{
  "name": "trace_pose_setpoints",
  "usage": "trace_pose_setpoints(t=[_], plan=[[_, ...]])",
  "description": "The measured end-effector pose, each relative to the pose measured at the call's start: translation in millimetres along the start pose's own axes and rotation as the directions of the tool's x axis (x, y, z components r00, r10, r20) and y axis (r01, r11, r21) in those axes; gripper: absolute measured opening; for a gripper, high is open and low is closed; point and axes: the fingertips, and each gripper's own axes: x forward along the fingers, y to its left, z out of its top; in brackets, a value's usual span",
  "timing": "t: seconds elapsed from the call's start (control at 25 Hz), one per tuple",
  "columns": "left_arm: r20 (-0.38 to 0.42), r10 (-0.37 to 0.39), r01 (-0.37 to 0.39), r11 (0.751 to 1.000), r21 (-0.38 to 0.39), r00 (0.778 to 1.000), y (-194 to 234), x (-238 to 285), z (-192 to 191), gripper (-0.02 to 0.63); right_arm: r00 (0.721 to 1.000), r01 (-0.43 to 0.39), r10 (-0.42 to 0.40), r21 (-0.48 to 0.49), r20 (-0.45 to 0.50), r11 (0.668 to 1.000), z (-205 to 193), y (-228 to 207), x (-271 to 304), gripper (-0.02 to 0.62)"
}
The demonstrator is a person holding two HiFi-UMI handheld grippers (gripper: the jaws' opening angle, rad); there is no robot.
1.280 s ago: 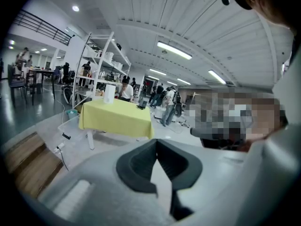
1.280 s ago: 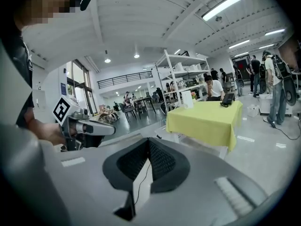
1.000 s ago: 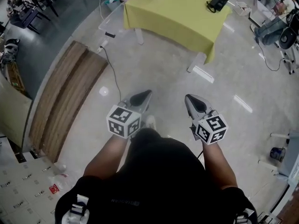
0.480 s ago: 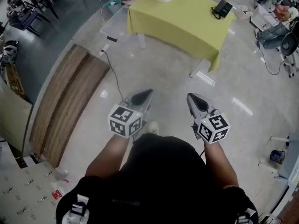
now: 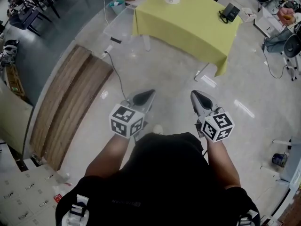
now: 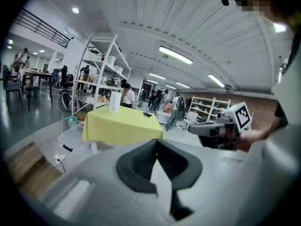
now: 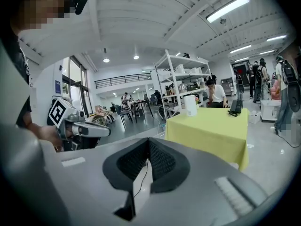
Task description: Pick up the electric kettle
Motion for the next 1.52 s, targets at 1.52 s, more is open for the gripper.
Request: trace_pose_setpoints(t=[1.52], plan=[[-0.006, -0.003, 0.002, 0.997, -0.08, 1.0, 26, 34, 11, 0.002, 1.0, 0.008, -0.009, 0.042, 0.023, 0.999, 12, -43, 26, 0.006]])
